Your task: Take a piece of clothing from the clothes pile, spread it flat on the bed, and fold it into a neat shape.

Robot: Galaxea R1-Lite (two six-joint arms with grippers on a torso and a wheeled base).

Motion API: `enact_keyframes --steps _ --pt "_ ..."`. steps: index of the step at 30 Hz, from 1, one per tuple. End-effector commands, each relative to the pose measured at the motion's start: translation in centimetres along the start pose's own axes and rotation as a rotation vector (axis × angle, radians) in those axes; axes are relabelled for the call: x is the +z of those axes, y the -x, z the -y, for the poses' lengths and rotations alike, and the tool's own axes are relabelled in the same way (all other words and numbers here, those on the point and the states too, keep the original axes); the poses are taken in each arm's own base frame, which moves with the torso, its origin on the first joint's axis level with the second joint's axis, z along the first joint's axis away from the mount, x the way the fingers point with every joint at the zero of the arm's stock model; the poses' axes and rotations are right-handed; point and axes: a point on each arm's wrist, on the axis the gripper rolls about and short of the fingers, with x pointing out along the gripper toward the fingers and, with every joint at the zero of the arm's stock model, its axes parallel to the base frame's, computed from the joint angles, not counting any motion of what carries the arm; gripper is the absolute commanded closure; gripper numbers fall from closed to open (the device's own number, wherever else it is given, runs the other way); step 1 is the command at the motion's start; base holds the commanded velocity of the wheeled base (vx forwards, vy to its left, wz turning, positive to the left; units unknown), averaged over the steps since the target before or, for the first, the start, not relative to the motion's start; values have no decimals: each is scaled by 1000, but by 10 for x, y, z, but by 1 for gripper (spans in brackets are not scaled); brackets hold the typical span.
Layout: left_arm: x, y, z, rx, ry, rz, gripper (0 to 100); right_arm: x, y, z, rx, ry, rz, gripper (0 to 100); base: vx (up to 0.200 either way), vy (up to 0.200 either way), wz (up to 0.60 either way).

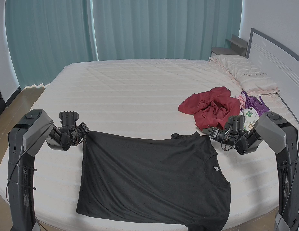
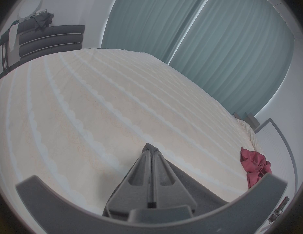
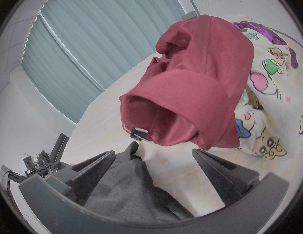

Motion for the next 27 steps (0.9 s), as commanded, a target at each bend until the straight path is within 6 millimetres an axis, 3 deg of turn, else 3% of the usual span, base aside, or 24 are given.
enact_keyframes --steps 1,11,12,20,27 --pt "5 3 2 -3 3 10 100 -7 -2 0 -3 4 -22 0 0 0 0" --pt "-3 4 1 4 -4 -12 100 -32 -23 -18 12 25 -99 0 0 0 0" --pt "-3 4 1 4 -4 -12 100 -31 -27 -19 6 26 -96 100 0 0 0" --pt "7 4 1 18 -4 31 100 12 -34 -24 -47 6 94 100 0 0 0" --pt "7 2 1 28 -4 38 100 27 -34 -33 -7 8 197 100 0 0 0"
